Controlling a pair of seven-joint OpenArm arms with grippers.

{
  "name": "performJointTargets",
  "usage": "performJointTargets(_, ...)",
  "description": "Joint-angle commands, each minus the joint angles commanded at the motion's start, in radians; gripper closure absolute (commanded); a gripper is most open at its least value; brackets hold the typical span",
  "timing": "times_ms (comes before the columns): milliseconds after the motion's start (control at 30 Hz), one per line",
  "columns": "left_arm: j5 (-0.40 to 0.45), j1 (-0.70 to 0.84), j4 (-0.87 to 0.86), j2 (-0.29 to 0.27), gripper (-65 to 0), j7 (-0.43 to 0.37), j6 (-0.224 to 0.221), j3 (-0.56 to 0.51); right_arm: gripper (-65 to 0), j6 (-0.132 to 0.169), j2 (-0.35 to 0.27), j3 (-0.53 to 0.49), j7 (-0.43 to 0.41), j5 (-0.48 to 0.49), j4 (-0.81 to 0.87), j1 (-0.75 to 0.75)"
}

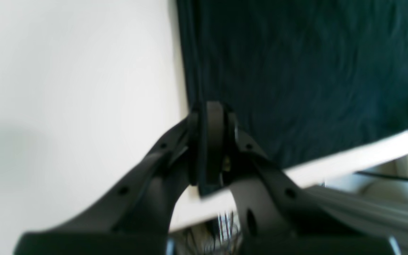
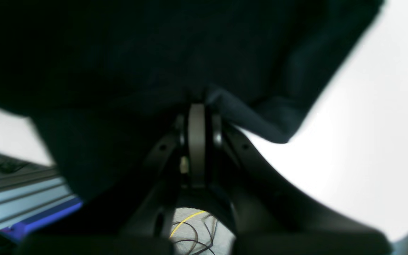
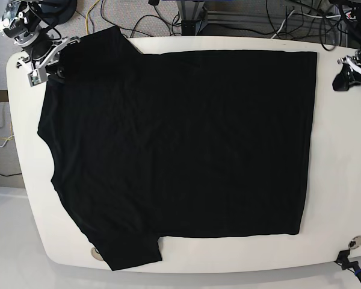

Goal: Fold the T-shirt properly
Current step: 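Hold both shirt edges and spread them apart to flatten the shirt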

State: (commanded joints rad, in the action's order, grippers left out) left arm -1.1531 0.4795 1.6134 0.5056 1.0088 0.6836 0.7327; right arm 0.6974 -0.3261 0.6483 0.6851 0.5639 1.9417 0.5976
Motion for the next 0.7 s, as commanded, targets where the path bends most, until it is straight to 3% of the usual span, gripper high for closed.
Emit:
performJointTargets(200, 0.0, -0.002, 0.0, 0.005, -2.7, 0.0, 0.0, 0.0, -1.4, 0.0, 0.0, 0.0, 0.0, 0.002, 0.0, 0.0)
performJointTargets(267, 0.0, -0.002, 0.002, 0.006, -11.8, 0.0, 0.0, 0.0, -1.4, 0.0, 0.0, 0.0, 0.0, 0.002, 0.0, 0.0)
performJointTargets(367, 0.0, 0.002, 0.002, 0.006, -30.9, 0.0, 0.0, 0.002, -1.4, 0.0, 0.002, 0.0, 0.0, 0.002, 0.0, 0.0)
performJointTargets(433, -0.002, 0.009, 0.002, 0.006, -36.6, 0.014, 0.003, 0.002, -1.4, 0.0, 0.002, 0.0, 0.0, 0.002, 0.0, 0.0)
performJointTargets(567, 0.003, 0.018, -0.008, 0.0, -37.1, 0.095, 0.006, 0.037, -1.4, 0.0, 0.002, 0.0, 0.0, 0.0, 0.0, 0.0)
performJointTargets(700, 0.031, 0.068, -0.003, -0.032, -37.1, 0.1, 0.006, 0.04, -1.4, 0.0, 0.002, 0.0, 0.0, 0.002, 0.0, 0.0)
